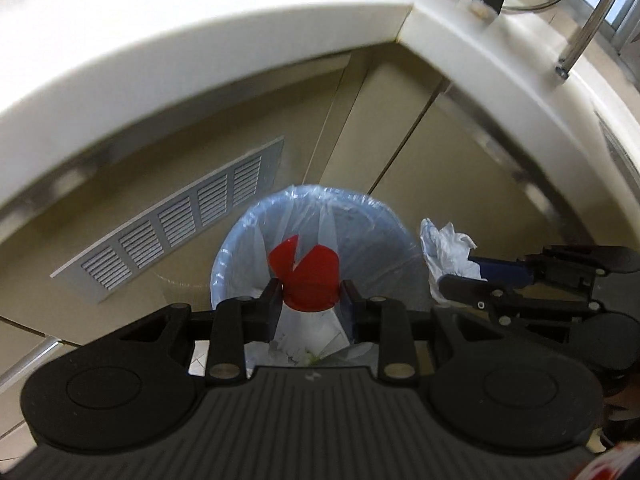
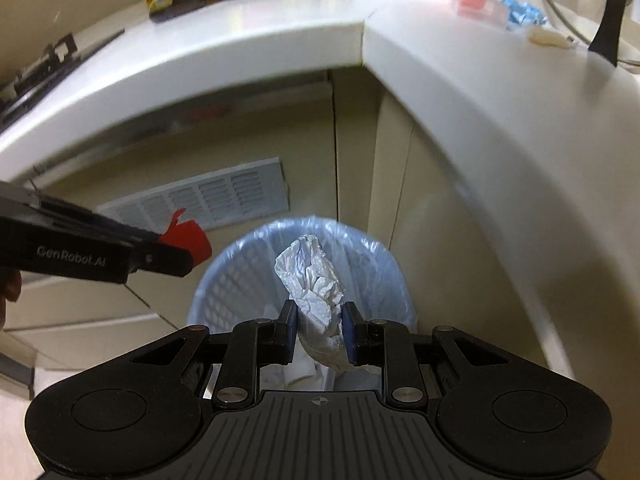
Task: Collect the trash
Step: 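Open the left tool to drop the red cup into the bin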
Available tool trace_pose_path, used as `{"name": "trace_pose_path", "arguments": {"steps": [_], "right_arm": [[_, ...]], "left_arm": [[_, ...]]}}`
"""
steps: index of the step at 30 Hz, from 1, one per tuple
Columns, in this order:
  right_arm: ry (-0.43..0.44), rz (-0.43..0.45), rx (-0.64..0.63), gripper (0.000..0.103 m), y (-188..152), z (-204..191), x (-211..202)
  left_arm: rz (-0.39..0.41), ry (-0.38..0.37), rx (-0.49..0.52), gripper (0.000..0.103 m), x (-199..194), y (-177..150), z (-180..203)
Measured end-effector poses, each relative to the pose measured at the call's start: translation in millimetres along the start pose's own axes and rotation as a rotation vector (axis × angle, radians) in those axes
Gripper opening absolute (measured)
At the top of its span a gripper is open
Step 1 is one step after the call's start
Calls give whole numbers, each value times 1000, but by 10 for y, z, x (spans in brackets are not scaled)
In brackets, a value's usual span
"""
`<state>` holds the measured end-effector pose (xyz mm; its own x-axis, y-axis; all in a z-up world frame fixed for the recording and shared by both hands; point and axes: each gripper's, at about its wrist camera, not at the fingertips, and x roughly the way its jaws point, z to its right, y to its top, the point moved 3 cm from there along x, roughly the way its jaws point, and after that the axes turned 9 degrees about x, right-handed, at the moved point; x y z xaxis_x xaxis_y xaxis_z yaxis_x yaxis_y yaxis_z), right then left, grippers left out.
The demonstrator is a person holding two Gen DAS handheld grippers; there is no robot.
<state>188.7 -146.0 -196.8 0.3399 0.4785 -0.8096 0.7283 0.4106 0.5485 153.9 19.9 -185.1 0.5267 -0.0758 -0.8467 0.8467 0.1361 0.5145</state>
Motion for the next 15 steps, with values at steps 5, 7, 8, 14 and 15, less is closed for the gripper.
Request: {"name": "trace_pose_path", "arguments": {"steps": [5, 7, 8, 14, 15], "right_arm": [[-14, -44, 3, 24, -99, 30, 181], [-20, -56, 7, 24, -118, 20, 229], [-22, -58, 8, 24, -124, 13, 251], [-33, -61, 11, 24, -96, 10, 354], [-36, -61, 13, 24, -93, 13, 375]], "left_arm": [[-35, -3, -16, 28, 174, -148, -51], [-51, -2, -20, 28, 260, -200, -61], [-56, -3, -21, 28, 291, -217, -66], [-70, -10, -18, 28, 472, -231, -48], [-73, -9, -13, 28, 499, -220, -46]]}}
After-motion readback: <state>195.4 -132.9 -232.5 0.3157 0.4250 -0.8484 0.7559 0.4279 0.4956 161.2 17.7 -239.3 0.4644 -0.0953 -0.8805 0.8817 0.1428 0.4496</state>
